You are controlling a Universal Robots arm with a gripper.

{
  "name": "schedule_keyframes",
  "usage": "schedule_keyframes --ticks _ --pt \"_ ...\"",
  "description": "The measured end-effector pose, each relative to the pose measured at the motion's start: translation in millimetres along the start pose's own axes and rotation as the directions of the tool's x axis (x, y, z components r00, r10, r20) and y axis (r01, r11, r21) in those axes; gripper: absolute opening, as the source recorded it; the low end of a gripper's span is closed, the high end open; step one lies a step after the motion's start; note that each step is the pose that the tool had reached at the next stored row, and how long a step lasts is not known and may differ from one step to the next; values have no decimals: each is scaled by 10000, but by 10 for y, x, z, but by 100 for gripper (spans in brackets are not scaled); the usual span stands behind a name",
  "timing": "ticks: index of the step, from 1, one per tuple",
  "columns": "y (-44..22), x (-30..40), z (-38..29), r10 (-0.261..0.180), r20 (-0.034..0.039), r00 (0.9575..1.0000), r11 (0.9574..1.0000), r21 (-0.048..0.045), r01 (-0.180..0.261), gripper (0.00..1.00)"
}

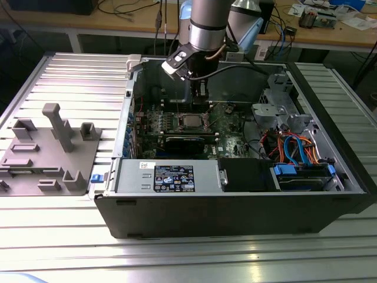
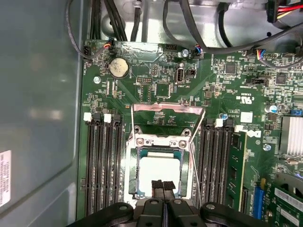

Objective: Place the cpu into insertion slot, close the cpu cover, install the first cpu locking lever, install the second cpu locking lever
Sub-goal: 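Place the cpu into insertion slot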

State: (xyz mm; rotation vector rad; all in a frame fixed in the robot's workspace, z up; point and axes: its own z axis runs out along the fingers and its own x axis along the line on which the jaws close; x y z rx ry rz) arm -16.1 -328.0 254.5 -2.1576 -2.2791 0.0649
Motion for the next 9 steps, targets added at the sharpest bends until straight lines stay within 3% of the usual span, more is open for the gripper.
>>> schedule_keyframes --ticks 5,9 --pt "-5 -4 -153 0 0 10000 10000 0 0 11" --pt "-7 -6 -222 0 0 10000 10000 0 0 11"
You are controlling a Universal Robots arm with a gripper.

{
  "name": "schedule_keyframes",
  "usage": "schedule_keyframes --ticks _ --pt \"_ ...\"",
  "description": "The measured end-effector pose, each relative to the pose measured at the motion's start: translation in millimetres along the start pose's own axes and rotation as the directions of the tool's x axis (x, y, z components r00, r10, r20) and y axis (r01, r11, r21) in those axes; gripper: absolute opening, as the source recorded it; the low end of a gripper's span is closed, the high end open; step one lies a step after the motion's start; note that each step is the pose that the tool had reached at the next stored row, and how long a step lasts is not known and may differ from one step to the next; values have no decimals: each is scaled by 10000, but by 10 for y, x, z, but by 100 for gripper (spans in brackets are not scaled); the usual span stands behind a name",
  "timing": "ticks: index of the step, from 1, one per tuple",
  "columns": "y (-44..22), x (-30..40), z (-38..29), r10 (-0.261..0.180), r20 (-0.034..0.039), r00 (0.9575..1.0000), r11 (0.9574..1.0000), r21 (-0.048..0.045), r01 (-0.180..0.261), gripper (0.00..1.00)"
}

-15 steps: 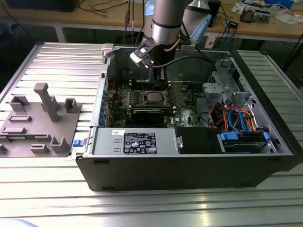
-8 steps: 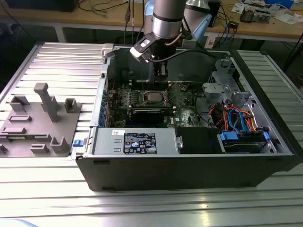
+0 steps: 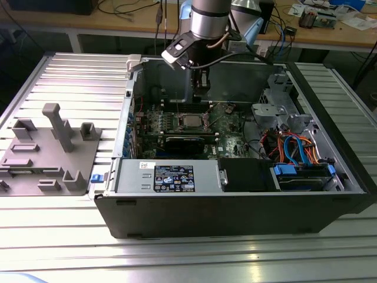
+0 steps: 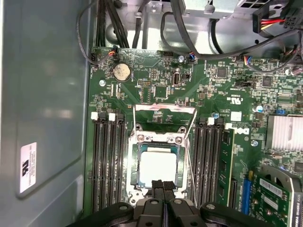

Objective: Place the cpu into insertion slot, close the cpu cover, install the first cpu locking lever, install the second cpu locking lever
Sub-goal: 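Place the cpu into insertion slot, then close the cpu cover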

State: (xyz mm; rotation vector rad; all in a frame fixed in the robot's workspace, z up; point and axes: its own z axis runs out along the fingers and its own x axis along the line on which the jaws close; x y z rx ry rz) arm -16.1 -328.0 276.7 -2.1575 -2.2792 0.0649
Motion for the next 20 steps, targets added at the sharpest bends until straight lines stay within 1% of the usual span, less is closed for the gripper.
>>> schedule_keyframes --ticks 7,15,20 --pt "4 0 -4 -2 1 10000 10000 0 2 11" --pt "134 -7 -8 0 25 10000 10000 2 0 11" --pt "197 -11 -10 1 28 10000 10000 3 -1 11"
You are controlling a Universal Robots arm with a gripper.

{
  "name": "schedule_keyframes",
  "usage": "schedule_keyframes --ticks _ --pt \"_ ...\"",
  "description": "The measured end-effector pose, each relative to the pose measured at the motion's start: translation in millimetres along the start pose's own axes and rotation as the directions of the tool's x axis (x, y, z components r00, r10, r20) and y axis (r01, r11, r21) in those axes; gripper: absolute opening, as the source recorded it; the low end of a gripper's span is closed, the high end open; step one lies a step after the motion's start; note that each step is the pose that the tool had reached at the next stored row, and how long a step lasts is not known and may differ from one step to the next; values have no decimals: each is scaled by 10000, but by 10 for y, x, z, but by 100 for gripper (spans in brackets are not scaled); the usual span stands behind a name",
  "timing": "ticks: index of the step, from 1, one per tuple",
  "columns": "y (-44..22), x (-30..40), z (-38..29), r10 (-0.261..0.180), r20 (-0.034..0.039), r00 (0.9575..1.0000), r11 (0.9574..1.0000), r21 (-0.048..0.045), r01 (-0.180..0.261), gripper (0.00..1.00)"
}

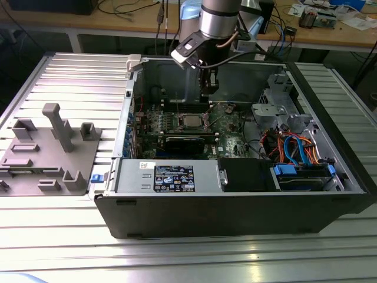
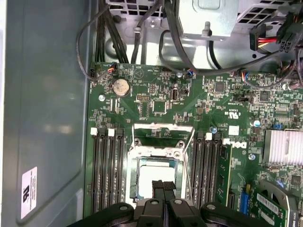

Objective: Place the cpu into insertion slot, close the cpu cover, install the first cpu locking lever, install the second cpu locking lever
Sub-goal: 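Close the cpu cover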

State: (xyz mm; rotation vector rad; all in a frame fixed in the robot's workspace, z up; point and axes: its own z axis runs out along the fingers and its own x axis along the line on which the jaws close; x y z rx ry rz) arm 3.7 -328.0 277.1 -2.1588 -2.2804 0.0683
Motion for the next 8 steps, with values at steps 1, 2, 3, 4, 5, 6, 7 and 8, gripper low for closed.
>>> schedule_keyframes --ticks 1,2,3,4,5,6,7,8 --pt "8 0 0 0 -1 10000 10000 0 0 11" --pt "17 -1 0 0 -1 10000 10000 0 0 11" --pt "28 -2 0 0 1 10000 10000 1 0 11" --pt "34 -2 0 0 3 10000 10000 3 0 11" --pt "43 -3 0 0 6 10000 10000 6 0 11" --pt "44 -3 -1 0 7 10000 10000 7 0 11" --pt "49 -3 0 1 7 10000 10000 7 -1 11" --pt "57 -3 1 0 5 10000 10000 9 0 11"
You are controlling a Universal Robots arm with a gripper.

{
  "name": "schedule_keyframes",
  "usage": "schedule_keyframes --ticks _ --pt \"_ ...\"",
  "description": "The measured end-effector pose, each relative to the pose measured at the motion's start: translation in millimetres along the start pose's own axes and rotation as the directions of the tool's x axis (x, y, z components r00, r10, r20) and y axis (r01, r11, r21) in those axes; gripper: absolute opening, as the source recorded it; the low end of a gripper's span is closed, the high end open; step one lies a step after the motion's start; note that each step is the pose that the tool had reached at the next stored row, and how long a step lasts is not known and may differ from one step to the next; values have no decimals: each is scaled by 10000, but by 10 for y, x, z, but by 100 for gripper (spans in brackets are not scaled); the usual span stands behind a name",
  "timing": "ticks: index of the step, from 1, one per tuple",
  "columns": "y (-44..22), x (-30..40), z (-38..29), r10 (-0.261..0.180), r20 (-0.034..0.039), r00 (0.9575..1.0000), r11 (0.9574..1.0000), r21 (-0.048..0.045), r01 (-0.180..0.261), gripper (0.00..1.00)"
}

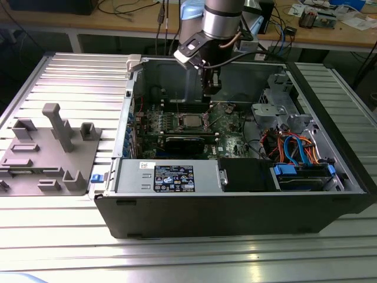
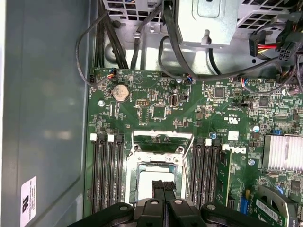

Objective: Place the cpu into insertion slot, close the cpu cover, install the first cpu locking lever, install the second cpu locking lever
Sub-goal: 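Close the cpu cover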

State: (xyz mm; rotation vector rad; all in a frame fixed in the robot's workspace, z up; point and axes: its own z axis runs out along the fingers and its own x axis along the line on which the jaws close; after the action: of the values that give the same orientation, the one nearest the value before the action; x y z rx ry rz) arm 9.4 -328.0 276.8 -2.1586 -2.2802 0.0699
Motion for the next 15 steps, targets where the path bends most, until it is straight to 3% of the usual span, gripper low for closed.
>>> schedule_keyframes --ticks 15 --pt "69 -3 1 2 60 10000 10000 8 -2 11"
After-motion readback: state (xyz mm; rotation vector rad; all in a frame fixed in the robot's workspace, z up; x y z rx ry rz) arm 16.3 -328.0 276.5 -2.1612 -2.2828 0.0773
